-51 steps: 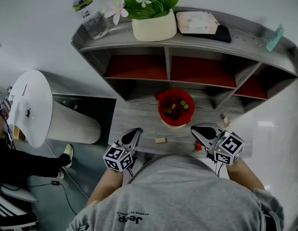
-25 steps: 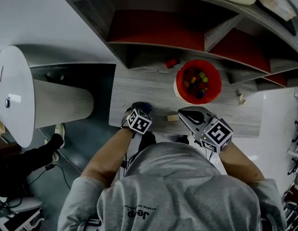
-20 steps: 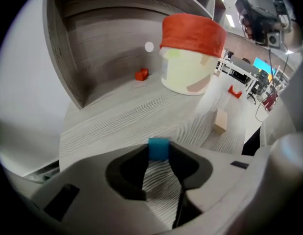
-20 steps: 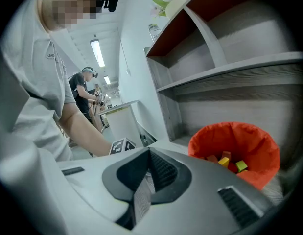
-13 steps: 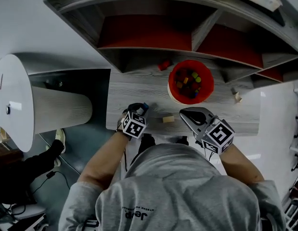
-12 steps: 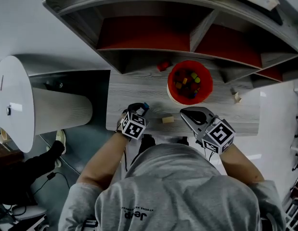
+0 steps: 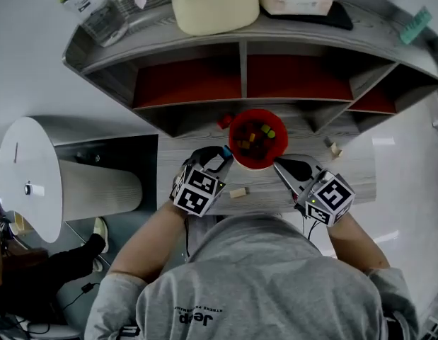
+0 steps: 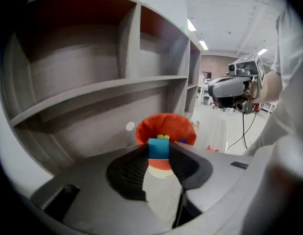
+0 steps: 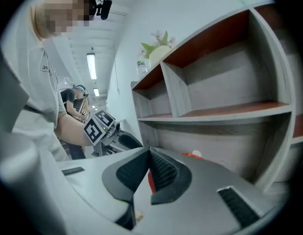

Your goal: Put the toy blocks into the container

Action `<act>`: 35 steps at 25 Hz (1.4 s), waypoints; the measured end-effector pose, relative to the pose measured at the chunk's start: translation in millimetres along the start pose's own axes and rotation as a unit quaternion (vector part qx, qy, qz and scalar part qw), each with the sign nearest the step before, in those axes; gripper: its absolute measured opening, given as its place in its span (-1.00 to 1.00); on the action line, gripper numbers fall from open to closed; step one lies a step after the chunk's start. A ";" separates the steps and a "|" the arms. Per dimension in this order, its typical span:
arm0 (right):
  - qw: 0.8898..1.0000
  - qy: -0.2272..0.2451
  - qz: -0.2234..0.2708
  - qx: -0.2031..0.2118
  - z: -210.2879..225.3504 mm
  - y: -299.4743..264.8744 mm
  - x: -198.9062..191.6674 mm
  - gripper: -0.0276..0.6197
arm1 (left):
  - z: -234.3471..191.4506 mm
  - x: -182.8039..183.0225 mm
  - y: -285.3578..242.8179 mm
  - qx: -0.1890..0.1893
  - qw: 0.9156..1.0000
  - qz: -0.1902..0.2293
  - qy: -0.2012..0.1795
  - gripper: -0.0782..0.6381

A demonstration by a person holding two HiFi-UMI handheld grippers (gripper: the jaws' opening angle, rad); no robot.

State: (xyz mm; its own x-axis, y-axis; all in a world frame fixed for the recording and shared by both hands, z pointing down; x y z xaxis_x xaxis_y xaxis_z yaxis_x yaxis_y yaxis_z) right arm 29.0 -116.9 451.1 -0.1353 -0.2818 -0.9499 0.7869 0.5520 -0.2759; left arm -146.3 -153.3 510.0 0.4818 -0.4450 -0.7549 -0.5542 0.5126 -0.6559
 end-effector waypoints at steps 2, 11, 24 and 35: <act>1.000 0.002 0.006 -0.009 4.6 13.7 2.0 -0.85 | 7.8 20.1 -8.5 -0.004 1.000 0.002 -0.018 -0.34; 0.999 -0.004 0.013 -0.048 20.6 62.0 -3.4 -0.85 | 25.6 60.4 -54.1 -0.014 0.999 -0.019 -0.029 -0.33; 0.999 -0.008 0.011 -0.050 16.1 70.2 -5.5 -0.85 | 24.4 53.3 -47.4 -0.010 1.000 -0.002 0.004 -0.11; 0.999 -0.031 -0.018 -0.013 2.6 37.9 -34.5 -0.85 | 50.2 -55.8 -21.4 -0.058 0.997 -0.023 0.050 -0.14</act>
State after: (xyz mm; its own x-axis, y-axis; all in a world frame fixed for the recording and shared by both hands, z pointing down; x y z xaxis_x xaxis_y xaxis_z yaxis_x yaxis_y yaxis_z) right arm 65.1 -88.2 473.8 -0.1245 -0.3492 -0.9287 0.7658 0.5614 -0.3138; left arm -127.3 -102.5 566.2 0.4418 -0.5391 -0.7171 -0.6111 0.4043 -0.6805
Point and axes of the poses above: the fingertips, and each gripper's own axes: y backward along the fingers, z to its right, x out of its top, the point moved 5 cm from there along y, backward along the fingers, and after that the axes turned 3 degrees about y, right-handed, at the moved point
